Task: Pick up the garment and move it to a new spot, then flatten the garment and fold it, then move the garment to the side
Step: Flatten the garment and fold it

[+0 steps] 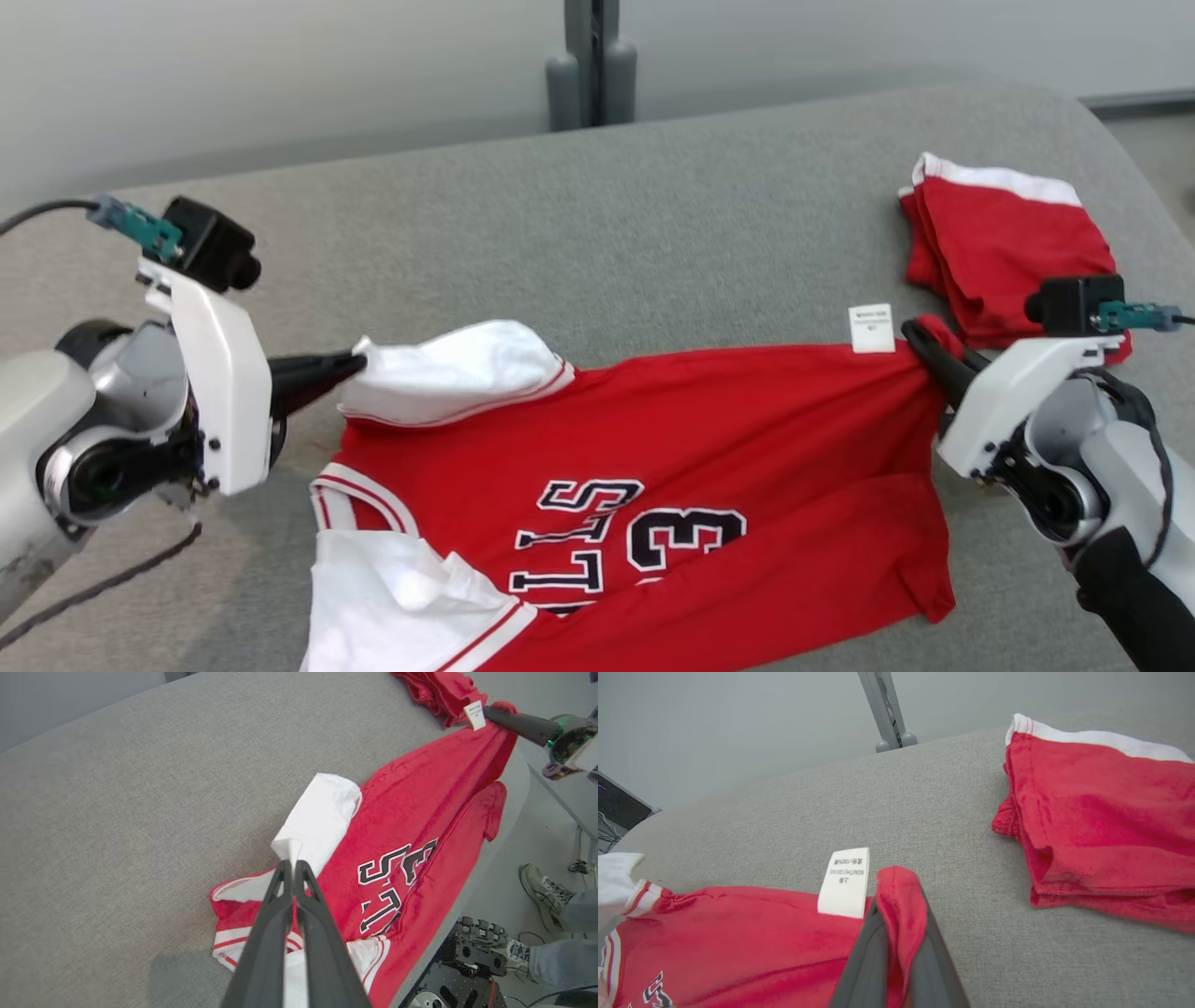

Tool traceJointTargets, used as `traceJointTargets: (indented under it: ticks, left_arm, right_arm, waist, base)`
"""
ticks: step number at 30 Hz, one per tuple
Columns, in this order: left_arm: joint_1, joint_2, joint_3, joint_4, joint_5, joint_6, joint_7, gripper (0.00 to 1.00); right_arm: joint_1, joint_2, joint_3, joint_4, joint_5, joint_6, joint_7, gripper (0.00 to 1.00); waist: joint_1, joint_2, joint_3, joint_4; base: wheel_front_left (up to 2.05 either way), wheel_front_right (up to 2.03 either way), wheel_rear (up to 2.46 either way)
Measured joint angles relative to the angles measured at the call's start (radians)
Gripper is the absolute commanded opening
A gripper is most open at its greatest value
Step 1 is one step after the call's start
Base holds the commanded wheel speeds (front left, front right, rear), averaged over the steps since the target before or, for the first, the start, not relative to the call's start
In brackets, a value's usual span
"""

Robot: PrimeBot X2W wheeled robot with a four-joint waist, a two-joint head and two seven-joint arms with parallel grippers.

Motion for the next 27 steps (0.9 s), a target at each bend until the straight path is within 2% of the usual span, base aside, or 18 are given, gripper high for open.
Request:
traceJointTargets:
  ticks: [5,11,17,27]
  left_arm:
    - [0.043,0.054,-0.009,-0.073,-0.033,0.0,0.042,0.0]
    - [0.078,0.09,-0.013,-0.125,-0.06,0.0,0.071,0.0]
    - [0.123,0.1,-0.018,-0.189,-0.106,0.0,0.159,0.0]
    - [0.174,0.092,-0.021,-0.214,-0.111,0.0,0.278,0.0]
  right_arm:
    - [0.029,-0.051,0.029,-0.003,0.012,0.0,-0.007,0.0]
    - [0.03,-0.063,0.049,0.013,0.026,0.0,-0.06,0.0]
    - [0.04,-0.091,0.105,0.011,0.052,0.0,-0.057,0.0]
    - [0.027,-0.209,0.29,-0.103,0.092,0.0,0.04,0.0]
  waist:
    - [-0.0001,0.0,-0.055,0.031]
    - [0.0,0.0,-0.081,0.062]
    - [0.0,0.0,-0.086,0.085]
    - [0.0,0.0,-0.074,0.096]
  base:
    - [0.0,0.0,0.0]
    - [0.0,0.0,0.0]
    - [0.0,0.0,0.0]
    - [0.0,0.0,0.0]
